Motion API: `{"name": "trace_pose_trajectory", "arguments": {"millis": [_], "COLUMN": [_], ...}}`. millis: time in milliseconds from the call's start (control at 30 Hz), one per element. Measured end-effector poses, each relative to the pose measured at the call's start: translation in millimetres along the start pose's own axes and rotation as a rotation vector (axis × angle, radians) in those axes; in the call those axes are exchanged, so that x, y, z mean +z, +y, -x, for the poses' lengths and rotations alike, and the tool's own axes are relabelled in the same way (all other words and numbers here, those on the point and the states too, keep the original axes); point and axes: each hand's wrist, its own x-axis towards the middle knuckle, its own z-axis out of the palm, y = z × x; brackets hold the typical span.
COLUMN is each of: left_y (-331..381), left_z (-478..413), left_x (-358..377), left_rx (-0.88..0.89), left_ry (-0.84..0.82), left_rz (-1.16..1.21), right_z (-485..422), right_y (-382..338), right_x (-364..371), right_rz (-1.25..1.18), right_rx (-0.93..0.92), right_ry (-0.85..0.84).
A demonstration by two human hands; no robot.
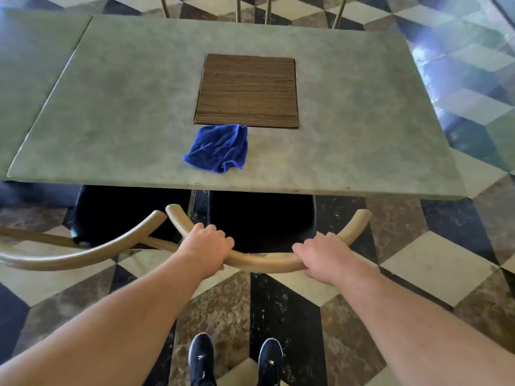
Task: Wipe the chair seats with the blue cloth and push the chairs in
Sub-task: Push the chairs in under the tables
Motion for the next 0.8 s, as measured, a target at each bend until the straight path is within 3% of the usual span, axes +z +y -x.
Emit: {"name": "trace_pose_trajectory", "arguments": {"millis": [233, 400, 533, 633, 800], "left_y": [-30.0, -77.1, -128.3, -160.3, -177.7], "left_z": [35.8, 56.9, 79.8, 85.9, 88.0], "left_x": [37.9, 56.2, 75.8, 87.7, 104.2], "left_rx": [0.052, -0.107, -0.289, -0.389, -0.405], "left_ry": [0.146, 0.231, 0.163, 0.07, -0.009], "left_rz": [0.038, 0.084, 0.164, 0.273, 0.435], "right_z": [10.0, -5.5, -50.1, -92.4, -140.6], "right_y": [-28.4, -68.6, -151.0, -199.3, -223.5], "right_x": [7.0, -19.7, -37.3, -41.2, -43.3], "right_rz": [-0.014, -0.088, -0.313, -0.434, -0.425], "right_rx": [0.159, 0.17, 0.116, 0.206, 0.262], "right_ry": [-0.103, -0.228, -0.114, 0.006, 0.129]}}
